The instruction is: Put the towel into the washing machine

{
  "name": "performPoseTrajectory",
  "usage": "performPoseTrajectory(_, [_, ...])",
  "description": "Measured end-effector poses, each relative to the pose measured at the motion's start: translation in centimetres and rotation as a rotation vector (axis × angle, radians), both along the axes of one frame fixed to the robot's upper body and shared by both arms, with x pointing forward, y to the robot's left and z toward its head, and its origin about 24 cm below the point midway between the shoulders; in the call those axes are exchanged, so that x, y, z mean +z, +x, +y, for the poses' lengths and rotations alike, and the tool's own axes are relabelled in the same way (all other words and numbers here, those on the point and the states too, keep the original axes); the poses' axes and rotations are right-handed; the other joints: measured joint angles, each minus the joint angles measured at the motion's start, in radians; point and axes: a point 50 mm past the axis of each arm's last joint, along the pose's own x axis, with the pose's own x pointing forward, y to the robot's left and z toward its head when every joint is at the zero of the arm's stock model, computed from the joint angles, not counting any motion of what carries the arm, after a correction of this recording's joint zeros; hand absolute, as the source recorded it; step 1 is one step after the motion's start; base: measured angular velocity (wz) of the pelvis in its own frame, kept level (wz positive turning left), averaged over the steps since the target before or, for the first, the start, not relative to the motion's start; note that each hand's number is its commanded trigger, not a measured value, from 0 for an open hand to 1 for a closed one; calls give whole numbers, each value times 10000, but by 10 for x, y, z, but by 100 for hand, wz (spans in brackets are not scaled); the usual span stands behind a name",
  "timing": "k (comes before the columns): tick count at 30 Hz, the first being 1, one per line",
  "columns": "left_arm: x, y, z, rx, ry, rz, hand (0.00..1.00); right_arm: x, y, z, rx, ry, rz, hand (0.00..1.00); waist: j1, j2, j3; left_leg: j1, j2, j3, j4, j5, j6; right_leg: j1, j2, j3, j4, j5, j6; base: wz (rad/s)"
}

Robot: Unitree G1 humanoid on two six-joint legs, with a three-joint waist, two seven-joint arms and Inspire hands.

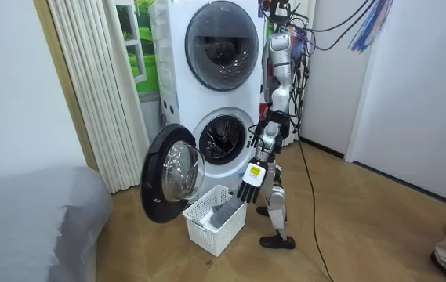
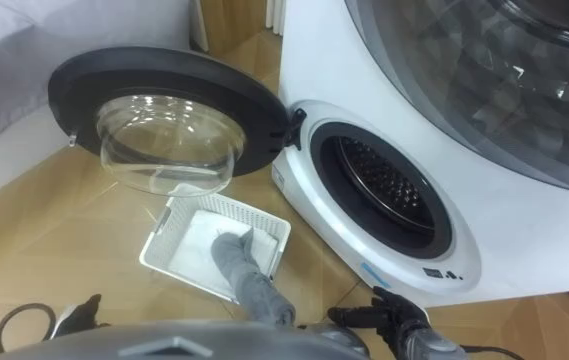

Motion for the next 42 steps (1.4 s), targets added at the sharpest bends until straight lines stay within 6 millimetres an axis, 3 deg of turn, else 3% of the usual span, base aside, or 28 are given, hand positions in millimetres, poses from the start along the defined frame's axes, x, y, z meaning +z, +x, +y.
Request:
performPoseTrajectory(7, [0,-2,0,-60,4,99,0,0,0,0,29,94,-4,0,18,26,10,-1,3,-6,-5,-2,-3,0,1,-18,-1,0,0,0])
performPoseTrajectory(14, [-2,-4,-5,-592,15,492,0,0,1,0,27,75,-15,0,-2,185,1,-20,6,-10,-3,-9,-9,-15,0,-35,-2,0,0,0])
performPoseTrajectory(19, [-3,-2,-7,-896,78,531,0,0,3,0,41,24,-58,0,-27,209,-41,-302,3,-51,119,-9,-12,-228,-22,-128,17,1,-2,3])
performPoseTrajectory(22, [-3,3,-11,-1360,77,478,0,0,4,1,217,-46,38,0,-110,182,-51,-500,-9,-91,217,-7,-9,-363,-54,-175,36,7,-11,5])
performPoseTrajectory(28, [1,37,-17,-2356,341,-276,0,2,26,7,915,-5,-280,0,-275,225,8,-1157,-66,-64,462,10,23,-1059,-146,-153,342,12,-18,-1])
performPoseTrajectory(31, [7,65,-22,-3130,673,-925,0,4,34,8,1237,-61,-377,0,-292,215,107,-1738,-70,-51,790,11,32,-1685,-196,-129,649,16,-26,-1])
performPoseTrajectory(33, [11,87,-31,-4170,843,-1250,0,7,48,9,1590,-179,-559,0,-320,261,239,-2206,-75,-21,1187,10,33,-2221,-244,-59,1049,14,-27,-11])
performPoseTrajectory(38, [20,121,-53,-5589,963,-2025,0,12,73,19,2483,-340,-1180,0,-315,260,436,-3078,-139,68,1760,-34,73,-3451,-295,410,1962,-40,-106,-25])
performPoseTrajectory(40, [23,132,-62,-5967,977,-2320,0,15,82,22,2720,-363,-1377,0,-497,268,484,-3532,-216,76,1990,-57,114,-3930,-378,443,2202,-83,-173,-10])
performPoseTrajectory(42, [28,143,-70,-6508,1065,-2720,0,17,92,31,2821,-284,-1666,0,-609,204,585,-4057,-257,166,2211,-48,147,-4501,-421,558,2426,-73,-203,-10])
